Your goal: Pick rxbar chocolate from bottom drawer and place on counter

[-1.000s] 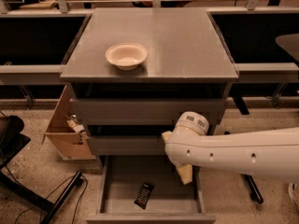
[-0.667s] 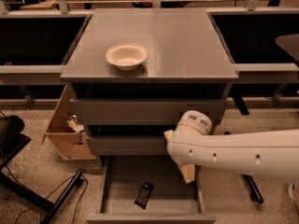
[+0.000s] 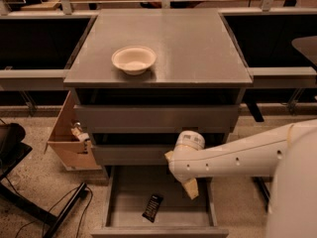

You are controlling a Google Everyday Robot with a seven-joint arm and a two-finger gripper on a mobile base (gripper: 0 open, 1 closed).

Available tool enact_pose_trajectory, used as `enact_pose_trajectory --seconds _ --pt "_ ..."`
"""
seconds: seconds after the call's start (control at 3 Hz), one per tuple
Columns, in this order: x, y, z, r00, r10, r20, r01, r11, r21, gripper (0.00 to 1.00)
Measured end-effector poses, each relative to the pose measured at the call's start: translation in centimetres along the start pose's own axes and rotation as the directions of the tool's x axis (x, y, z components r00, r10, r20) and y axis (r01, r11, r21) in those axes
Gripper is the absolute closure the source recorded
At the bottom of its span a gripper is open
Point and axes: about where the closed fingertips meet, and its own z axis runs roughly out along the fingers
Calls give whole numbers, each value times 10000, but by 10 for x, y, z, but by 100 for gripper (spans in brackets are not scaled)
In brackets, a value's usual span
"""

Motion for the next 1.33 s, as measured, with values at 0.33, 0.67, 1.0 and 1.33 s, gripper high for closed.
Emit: enact_pose_trajectory --seconds 0.33,0.67,1.0,1.33 --pt "-8 8 68 9890 -1468 164 1469 9891 -83 0" --pt "-5 5 122 9628 -2674 385 2678 9635 -40 0" --pt "-5 9 127 9515 -3045 437 3052 9522 -97 0" --pt "-5 9 127 9515 -3046 438 3053 9522 -96 0"
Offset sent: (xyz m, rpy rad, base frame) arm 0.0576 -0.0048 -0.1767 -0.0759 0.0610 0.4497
